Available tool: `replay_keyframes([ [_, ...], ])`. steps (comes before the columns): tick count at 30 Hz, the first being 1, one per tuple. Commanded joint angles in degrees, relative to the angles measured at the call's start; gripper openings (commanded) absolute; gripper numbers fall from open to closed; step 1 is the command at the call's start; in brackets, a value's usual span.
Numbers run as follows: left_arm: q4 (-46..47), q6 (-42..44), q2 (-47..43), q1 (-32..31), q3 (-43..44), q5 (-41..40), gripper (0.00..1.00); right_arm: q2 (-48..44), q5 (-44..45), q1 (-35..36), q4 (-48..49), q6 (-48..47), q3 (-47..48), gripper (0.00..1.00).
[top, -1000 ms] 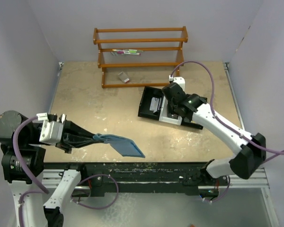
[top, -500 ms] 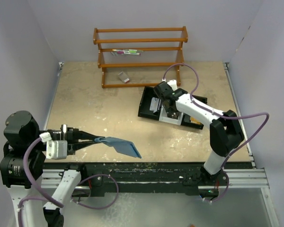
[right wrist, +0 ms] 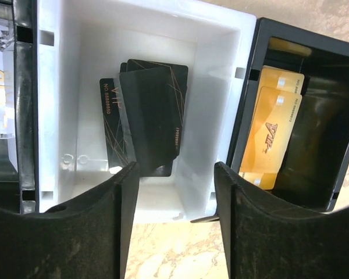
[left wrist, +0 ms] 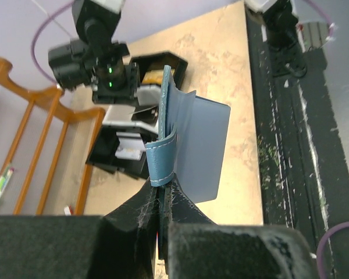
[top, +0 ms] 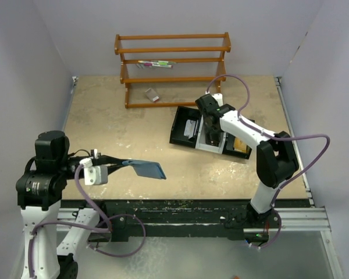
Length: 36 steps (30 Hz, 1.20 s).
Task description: Take the credit cards out of the card holder
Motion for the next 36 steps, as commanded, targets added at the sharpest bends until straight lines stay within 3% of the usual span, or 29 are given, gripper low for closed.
replay_keyframes([
  [1, 5.71, 3.48, 0.64, 0.28, -4.82, -5.06, 0.00, -1.97, -2.93, -0.62, 1.60, 0.05, 2.33, 0.59],
  [12, 19.38, 1.99, 6.81, -0.03, -17.47, -17.75, 0.03, -16.49, -15.94, -1.00, 4.89, 2.66, 0.40, 0.72],
  [21, 24.14, 2.75, 20.31, -1.46, -21.49, -28.45, 0.10, -27.08, -21.09, -0.98, 6.63, 6.12, -9.11, 0.79],
  [22, 24.11, 2.82, 21.44, -1.67, -21.58, -29.47, 0.15, -27.66, -20.92, -1.02, 6.55, 6.18, -9.90, 0.81],
  [23, 23.99, 2.87, 22.39, -1.73, -21.51, -30.39, 0.29, -28.27, -20.82, -1.01, 6.46, 6.34, -10.61, 0.84],
  [24, 23.79, 2.51, 23.17, -1.75, -21.04, -31.13, 0.52, -28.85, -20.86, -0.98, 6.37, 6.40, -11.14, 0.88],
  [25, 23.55, 1.41, 23.82, -1.74, -20.21, -31.74, 0.67, -29.54, -21.00, -1.10, 6.31, 6.55, -11.71, 0.91],
  [28, 21.52, -3.97, 26.07, -1.67, -16.16, -32.12, 0.84, -32.16, -21.37, -1.03, 6.46, 7.18, -12.46, 0.99],
  [29, 21.06, -5.55, 26.93, -1.65, -14.72, -32.34, 0.96, -33.18, -21.39, -1.00, 6.56, 7.38, -12.68, 1.00],
  [30, 21.22, -7.77, 27.63, -1.63, -13.30, -32.93, 1.00, -34.19, -21.15, -1.06, 6.61, 7.62, -12.80, 1.00],
  [36, 27.69, -21.26, 28.60, 1.04, -9.00, -37.40, 0.99, -41.08, -15.13, -1.10, 5.09, 9.34, -14.22, 0.99],
])
